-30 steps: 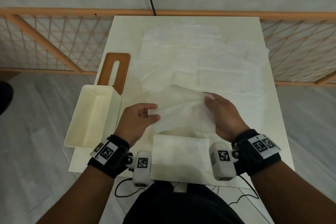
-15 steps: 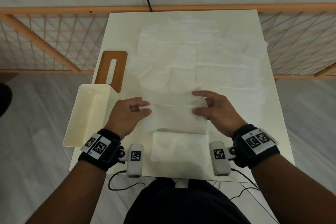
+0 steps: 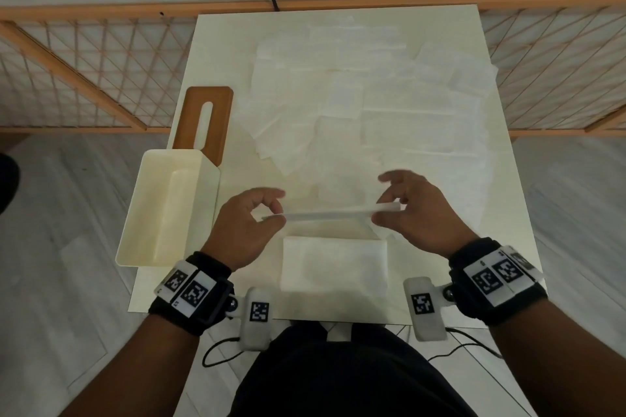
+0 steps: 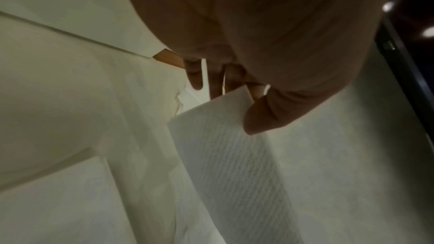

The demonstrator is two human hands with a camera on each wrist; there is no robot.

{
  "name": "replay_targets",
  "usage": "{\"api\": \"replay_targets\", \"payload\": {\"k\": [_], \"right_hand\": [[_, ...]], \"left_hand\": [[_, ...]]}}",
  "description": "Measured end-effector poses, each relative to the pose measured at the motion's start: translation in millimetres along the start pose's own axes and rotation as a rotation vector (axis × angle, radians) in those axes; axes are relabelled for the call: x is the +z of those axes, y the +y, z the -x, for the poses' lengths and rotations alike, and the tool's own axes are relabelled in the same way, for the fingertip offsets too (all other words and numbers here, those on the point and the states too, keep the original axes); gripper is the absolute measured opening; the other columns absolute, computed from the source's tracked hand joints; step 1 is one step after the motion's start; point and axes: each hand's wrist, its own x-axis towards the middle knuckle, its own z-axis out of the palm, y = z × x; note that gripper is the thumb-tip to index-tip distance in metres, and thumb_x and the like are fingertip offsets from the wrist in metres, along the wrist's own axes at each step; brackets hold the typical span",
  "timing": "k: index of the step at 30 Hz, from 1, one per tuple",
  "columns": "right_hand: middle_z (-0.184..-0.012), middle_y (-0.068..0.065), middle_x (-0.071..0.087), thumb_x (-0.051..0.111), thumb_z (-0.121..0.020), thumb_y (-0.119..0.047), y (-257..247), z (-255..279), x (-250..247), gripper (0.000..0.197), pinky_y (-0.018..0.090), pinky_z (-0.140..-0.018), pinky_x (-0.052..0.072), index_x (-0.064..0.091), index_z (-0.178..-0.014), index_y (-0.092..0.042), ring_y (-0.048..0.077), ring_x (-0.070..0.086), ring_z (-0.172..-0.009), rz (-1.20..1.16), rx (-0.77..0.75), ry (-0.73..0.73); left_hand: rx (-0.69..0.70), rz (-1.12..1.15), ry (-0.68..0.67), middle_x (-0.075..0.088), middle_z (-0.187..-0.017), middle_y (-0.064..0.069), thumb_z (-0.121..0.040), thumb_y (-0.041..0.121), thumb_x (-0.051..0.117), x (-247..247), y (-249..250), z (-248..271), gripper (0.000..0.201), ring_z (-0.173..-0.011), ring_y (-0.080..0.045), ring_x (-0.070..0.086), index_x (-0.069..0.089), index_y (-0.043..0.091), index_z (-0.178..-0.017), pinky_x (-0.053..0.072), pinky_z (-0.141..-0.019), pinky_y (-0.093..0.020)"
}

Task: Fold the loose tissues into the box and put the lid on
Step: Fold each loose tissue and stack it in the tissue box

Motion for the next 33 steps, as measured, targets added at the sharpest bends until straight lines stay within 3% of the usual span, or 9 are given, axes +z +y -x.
{"api": "replay_targets", "payload": {"k": [2,4,7,9,13,15,17,27,33], "right_hand": [[-0.083,-0.015,0.067,0.078,-0.080,-0.017,0.4,9.9,-3.3,0.010,0.016,-0.061,0.041,0.069,-0.075,-0.016,0.005,0.056,-0.070,-0.132,0.045,-0.112],[-0.064,-0.006,0.061,0.076,-0.083,-0.013,4.9,16.0,-2.6,0.010,0.021,-0.053,0.039,0.067,-0.079,-0.010,0.011,0.051,-0.057,-0.254,0.087,-0.169],[-0.070,-0.002,0.069,0.077,-0.082,-0.013,19.6,16.7,11.4,0.008,0.024,-0.057,0.048,0.069,-0.084,-0.013,0.010,0.062,-0.061,-0.216,0.146,-0.153],[-0.072,-0.004,0.067,0.078,-0.080,-0.016,35.1,13.2,28.8,0.011,0.020,-0.056,0.046,0.068,-0.084,-0.018,0.009,0.061,-0.064,-0.096,0.191,-0.147],[-0.082,-0.006,0.060,0.078,-0.079,-0.020,58.8,11.8,61.0,0.020,0.013,-0.053,0.036,0.064,-0.094,-0.021,0.012,0.057,-0.074,0.137,0.227,-0.158],[-0.087,-0.004,0.061,0.075,-0.080,-0.018,64.7,13.5,71.0,0.020,0.011,-0.049,0.037,0.063,-0.095,-0.021,0.008,0.055,-0.071,0.150,0.234,-0.134],[-0.085,-0.002,0.062,0.073,-0.080,-0.016,67.6,14.3,77.4,0.018,0.011,-0.047,0.038,0.062,-0.094,-0.021,0.005,0.054,-0.068,0.143,0.241,-0.103],[-0.086,0.000,0.065,0.074,-0.078,-0.018,74.6,10.2,80.0,0.019,0.017,-0.056,0.040,0.061,-0.092,-0.022,0.018,0.059,-0.077,0.133,0.256,-0.044],[-0.086,0.001,0.063,0.070,-0.078,-0.015,75.2,11.6,87.5,0.018,0.030,-0.063,0.050,0.058,-0.092,-0.020,0.023,0.061,-0.076,0.180,0.265,-0.072]], "left_hand": [[-0.027,0.100,-0.062,0.073,-0.086,0.012,-0.082,0.011,0.070,2.1,0.9,7.8,0.016,-0.084,-0.003,0.065,0.061,0.020,-0.073,0.046,-0.079,-0.026],[-0.066,0.118,-0.070,0.067,-0.068,0.007,-0.082,0.015,0.069,7.1,-2.7,11.6,0.012,-0.064,-0.006,0.056,0.061,0.020,-0.074,0.043,-0.066,-0.026],[-0.175,0.071,-0.077,0.071,-0.075,-0.002,-0.088,0.013,0.068,21.0,-20.8,11.6,0.010,-0.070,-0.015,0.064,0.065,0.019,-0.081,0.050,-0.067,-0.033],[-0.247,-0.018,-0.089,0.073,-0.079,0.001,-0.088,0.018,0.070,33.9,-37.1,9.4,0.006,-0.077,-0.018,0.068,0.066,0.021,-0.085,0.054,-0.069,-0.033],[-0.267,-0.221,-0.087,0.067,-0.081,0.007,-0.085,0.022,0.073,56.9,-60.7,6.8,0.009,-0.077,-0.011,0.063,0.066,0.020,-0.089,0.045,-0.063,-0.018],[-0.258,-0.244,-0.053,0.063,-0.077,0.007,-0.084,0.020,0.073,63.3,-65.2,6.7,0.010,-0.070,-0.005,0.058,0.064,0.018,-0.089,0.038,-0.056,-0.009],[-0.259,-0.248,-0.015,0.060,-0.075,0.006,-0.084,0.018,0.074,66.6,-67.6,6.2,0.011,-0.067,-0.003,0.054,0.064,0.015,-0.089,0.040,-0.054,-0.007],[-0.269,-0.205,0.056,0.064,-0.077,0.001,-0.081,0.022,0.079,70.6,-71.4,-1.7,0.018,-0.069,-0.007,0.058,0.064,0.018,-0.090,0.037,-0.059,-0.010],[-0.305,-0.207,0.046,0.064,-0.078,0.003,-0.080,0.022,0.080,71.7,-73.8,-4.2,0.020,-0.071,-0.007,0.059,0.063,0.017,-0.089,0.040,-0.060,-0.012]]}}
